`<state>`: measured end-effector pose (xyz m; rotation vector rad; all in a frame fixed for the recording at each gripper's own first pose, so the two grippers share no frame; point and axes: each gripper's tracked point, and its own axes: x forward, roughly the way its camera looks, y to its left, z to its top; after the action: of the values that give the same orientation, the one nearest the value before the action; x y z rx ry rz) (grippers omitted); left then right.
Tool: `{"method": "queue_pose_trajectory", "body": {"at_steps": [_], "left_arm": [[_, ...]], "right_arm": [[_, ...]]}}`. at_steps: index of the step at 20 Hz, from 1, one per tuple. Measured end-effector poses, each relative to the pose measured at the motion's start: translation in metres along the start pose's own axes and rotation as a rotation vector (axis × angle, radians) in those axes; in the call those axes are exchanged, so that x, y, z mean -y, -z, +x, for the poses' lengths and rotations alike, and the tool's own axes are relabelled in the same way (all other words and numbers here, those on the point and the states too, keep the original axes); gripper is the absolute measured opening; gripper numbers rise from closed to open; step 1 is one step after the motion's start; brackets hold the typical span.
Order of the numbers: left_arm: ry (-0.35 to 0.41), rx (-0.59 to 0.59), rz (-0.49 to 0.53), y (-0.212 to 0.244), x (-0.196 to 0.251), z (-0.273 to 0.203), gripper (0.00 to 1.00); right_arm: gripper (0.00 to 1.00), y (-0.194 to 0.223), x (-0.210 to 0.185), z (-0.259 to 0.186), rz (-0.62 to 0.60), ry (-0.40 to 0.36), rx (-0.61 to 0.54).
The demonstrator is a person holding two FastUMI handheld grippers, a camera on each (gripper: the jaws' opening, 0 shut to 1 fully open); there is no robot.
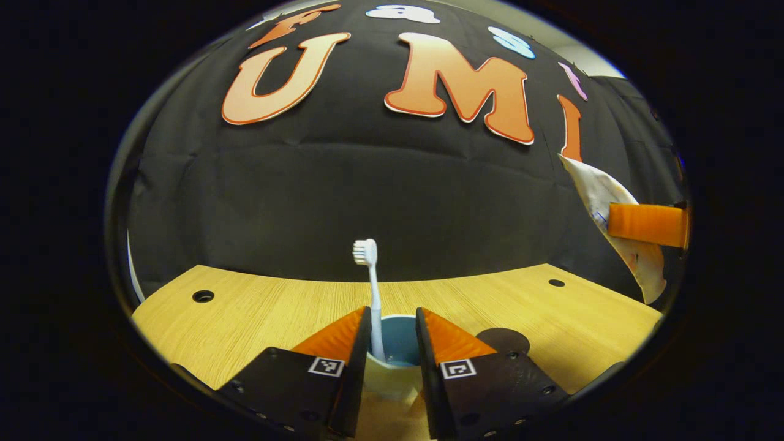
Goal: Put the toothbrush and toothpaste on the desktop into the cup, then pick up the cup and place it on the coaster on the desktop.
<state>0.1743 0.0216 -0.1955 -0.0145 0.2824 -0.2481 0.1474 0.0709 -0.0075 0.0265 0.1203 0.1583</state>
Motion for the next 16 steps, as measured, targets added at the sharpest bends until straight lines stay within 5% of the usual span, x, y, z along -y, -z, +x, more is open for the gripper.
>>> {"method": "queue_pose_trajectory", "body": {"at_steps": [5,7,16], "left_arm": [[-0.018,-0.024,-0.005,-0.008,0.0,-0.038,0.73],[-0.031,-0.034,-0.005,-0.009,-0.002,-0.054,0.94],[-0.121,-0.044,0.031,0.013,-0.033,-0.113,0.98]], "right_arm": [[0.12,-0.011,-0.019,0.005,0.022,-0.063,0.039],[0.12,-0.015,-0.025,0.009,0.023,-0.082,0.056],[0.12,-0.021,-0.057,0.037,0.117,-0.17,0.166]]}}
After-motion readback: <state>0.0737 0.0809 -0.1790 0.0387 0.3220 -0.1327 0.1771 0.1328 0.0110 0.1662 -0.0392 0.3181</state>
